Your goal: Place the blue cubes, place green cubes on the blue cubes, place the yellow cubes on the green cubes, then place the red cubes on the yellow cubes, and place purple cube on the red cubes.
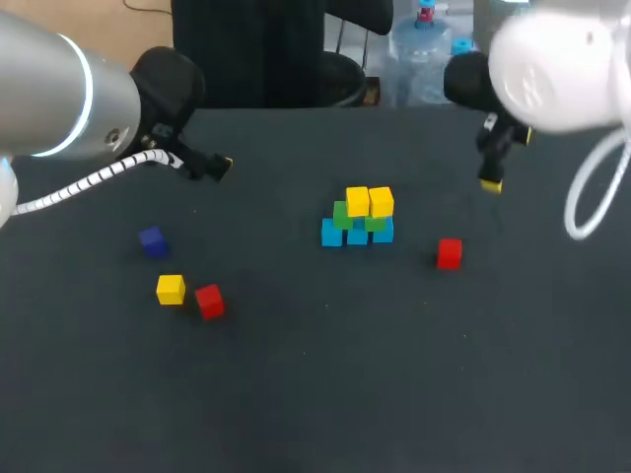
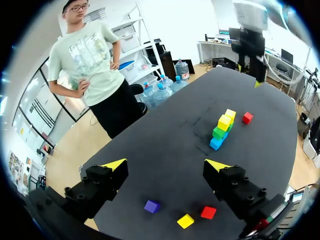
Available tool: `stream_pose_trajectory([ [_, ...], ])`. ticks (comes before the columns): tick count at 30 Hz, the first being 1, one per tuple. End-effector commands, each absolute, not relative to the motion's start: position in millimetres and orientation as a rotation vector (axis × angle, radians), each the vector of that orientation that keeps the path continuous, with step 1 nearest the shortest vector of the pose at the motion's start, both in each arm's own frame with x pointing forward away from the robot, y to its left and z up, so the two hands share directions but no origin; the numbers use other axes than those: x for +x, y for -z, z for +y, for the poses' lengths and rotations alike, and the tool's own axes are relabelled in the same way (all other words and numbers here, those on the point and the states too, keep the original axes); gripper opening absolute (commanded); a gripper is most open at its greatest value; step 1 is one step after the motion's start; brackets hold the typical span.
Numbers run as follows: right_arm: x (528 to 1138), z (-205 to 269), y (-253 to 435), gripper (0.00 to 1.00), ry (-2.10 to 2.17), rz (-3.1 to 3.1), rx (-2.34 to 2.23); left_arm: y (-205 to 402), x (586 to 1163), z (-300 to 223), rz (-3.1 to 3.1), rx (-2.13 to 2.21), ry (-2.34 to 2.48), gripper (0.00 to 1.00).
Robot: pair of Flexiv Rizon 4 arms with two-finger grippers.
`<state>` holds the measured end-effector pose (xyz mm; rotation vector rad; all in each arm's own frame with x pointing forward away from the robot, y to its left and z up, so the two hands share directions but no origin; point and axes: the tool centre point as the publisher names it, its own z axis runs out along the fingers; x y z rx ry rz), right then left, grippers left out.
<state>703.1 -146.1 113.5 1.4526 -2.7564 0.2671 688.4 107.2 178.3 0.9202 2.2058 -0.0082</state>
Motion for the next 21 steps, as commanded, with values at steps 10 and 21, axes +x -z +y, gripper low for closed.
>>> stream_pose_trajectory([
  [10, 720, -144, -115, 1.0, -1.057, -2.834, 1.63, -178, 688, 108, 2.204, 0.921, 0.01, 1.0],
  [21, 736, -162, -159, 1.0, -1.309, -3.048, 1.402, -178, 688, 108, 2.204, 0.921, 0.01, 1.0],
])
